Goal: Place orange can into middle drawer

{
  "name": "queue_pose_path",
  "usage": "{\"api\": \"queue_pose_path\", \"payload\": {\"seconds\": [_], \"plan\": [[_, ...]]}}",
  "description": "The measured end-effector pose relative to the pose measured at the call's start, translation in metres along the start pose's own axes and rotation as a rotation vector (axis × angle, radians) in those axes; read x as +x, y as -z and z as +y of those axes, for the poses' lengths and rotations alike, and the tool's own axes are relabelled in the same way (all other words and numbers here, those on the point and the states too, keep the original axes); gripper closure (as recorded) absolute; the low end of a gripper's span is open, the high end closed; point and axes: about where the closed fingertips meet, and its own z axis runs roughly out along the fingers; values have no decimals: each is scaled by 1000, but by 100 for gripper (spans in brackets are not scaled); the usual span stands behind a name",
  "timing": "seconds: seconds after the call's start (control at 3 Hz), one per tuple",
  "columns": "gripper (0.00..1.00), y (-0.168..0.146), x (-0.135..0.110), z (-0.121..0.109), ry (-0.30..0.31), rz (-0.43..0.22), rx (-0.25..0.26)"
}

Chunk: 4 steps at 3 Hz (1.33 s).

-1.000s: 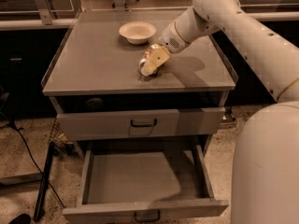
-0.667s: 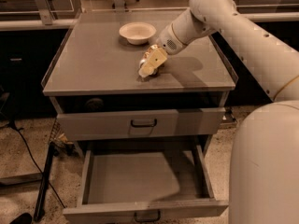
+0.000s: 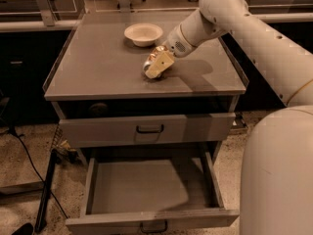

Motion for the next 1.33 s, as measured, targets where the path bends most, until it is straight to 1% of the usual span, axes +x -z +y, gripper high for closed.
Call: {"api": "queue_pose_path", "payload": {"seconds": [0.67, 1.0, 1.33], "plan": [[86, 0, 0, 0, 0, 0, 0], [100, 0, 0, 0, 0, 0, 0], [100, 4, 2, 2, 0, -2, 7]]}}
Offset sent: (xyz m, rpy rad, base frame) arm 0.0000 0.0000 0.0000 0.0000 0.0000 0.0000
